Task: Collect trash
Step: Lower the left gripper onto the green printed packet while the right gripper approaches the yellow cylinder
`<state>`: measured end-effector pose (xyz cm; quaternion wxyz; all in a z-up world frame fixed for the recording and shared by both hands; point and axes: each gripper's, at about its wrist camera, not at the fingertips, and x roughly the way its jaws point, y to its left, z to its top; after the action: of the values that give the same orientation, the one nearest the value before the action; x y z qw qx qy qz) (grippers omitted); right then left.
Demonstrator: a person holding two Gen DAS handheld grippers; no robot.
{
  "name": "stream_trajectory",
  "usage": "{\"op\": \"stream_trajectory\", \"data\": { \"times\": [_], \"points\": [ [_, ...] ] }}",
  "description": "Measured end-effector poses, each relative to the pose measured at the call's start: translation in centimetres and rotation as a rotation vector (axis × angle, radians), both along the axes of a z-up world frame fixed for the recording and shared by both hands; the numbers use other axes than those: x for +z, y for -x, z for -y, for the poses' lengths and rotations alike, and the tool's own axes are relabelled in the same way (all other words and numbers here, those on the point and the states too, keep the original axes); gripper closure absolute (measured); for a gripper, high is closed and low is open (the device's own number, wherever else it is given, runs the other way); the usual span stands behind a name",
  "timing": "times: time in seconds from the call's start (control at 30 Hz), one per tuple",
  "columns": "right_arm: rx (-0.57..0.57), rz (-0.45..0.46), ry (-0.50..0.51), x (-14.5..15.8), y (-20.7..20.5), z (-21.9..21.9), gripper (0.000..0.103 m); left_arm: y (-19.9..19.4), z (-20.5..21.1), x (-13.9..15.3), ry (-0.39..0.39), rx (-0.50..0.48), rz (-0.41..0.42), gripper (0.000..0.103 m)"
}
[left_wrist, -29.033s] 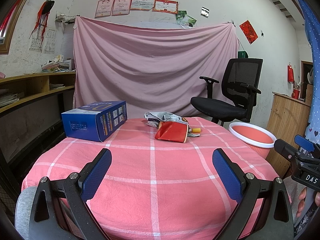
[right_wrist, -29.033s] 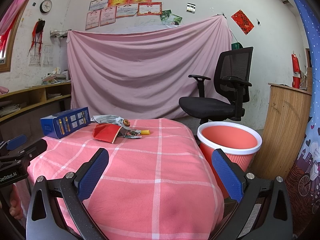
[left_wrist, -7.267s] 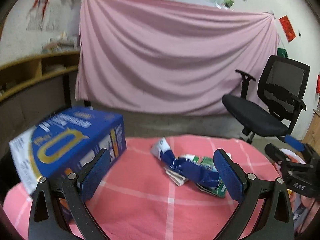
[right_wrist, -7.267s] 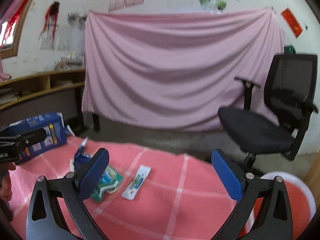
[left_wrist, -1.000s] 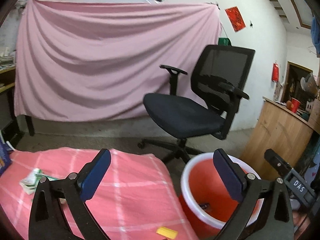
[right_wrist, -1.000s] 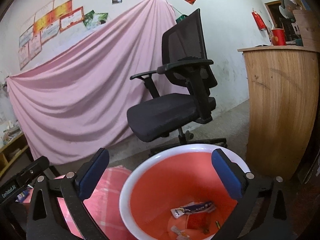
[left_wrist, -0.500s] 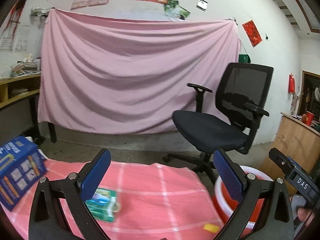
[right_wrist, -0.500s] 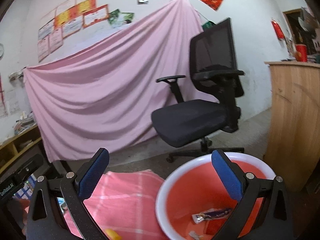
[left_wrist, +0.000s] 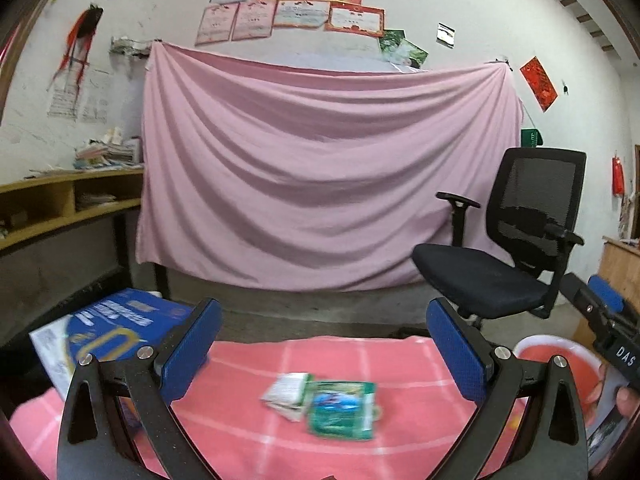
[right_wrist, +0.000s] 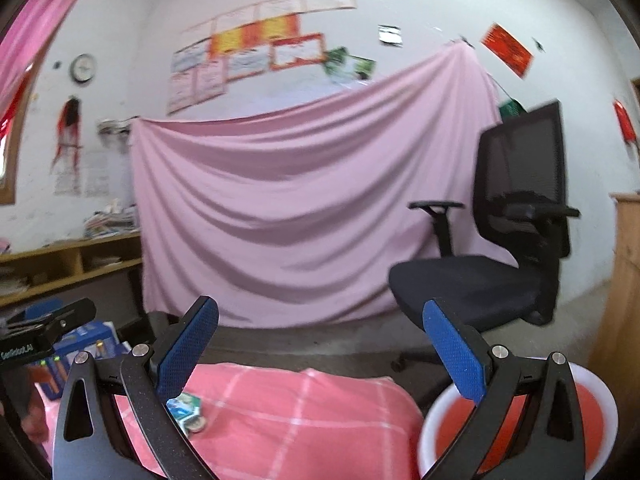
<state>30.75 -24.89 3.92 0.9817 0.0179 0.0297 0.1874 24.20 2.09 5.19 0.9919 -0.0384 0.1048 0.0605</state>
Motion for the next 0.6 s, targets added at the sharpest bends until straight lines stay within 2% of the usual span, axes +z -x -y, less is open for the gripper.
{"op": "stream_trajectory", "data": {
  "times": [0.17, 0.37, 0.6],
  "points": [
    [0.054, 0.021, 0.072, -0.9, 0.2, -2.9, 0.0, 0.5, -1.9, -1.7, -0.033, 0.006, -0.015, 0.003],
    [0.085, -0.042, 0.161, -2.4, -0.5, -4.8, 0.0, -0.1, -3.0, -3.9, -0.023, -0.016, -0.085, 0.003],
    [0.084, -0.102, 0.168, -3.4, -1.1, -4.8, 0.0, -1.2, -3.4, -5.4, 0.003, -0.019, -0.145, 0.003]
  ]
}}
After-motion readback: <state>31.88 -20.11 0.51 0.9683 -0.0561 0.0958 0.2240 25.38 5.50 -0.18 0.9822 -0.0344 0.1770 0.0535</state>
